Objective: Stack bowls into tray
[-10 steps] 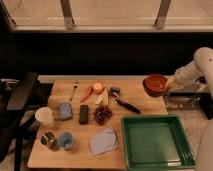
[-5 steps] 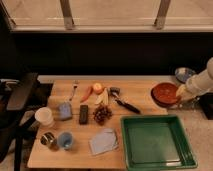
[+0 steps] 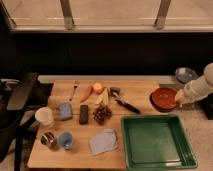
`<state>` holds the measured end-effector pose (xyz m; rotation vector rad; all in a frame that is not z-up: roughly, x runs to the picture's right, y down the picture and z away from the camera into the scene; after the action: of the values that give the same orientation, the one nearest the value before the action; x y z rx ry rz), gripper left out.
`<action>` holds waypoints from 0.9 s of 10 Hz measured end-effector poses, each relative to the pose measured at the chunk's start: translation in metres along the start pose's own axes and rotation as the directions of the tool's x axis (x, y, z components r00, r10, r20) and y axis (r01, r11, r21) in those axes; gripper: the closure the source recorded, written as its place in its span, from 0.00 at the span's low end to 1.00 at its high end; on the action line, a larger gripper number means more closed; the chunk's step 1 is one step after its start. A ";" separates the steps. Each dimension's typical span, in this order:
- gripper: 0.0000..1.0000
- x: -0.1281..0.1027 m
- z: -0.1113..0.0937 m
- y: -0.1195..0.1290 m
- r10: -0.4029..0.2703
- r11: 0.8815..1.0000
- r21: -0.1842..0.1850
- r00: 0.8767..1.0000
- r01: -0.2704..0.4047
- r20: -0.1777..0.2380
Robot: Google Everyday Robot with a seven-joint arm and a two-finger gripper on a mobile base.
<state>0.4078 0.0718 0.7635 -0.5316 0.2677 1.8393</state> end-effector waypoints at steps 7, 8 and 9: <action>0.91 0.025 -0.014 -0.007 -0.011 1.000 -0.026 1.000 0.011 0.003; 0.91 0.040 -0.020 -0.012 -0.014 0.999 -0.037 1.000 0.014 0.003; 0.91 0.056 -0.027 -0.018 -0.017 0.998 -0.054 1.000 0.017 -0.001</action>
<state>0.4169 0.1135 0.7146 -0.5705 0.2145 1.8342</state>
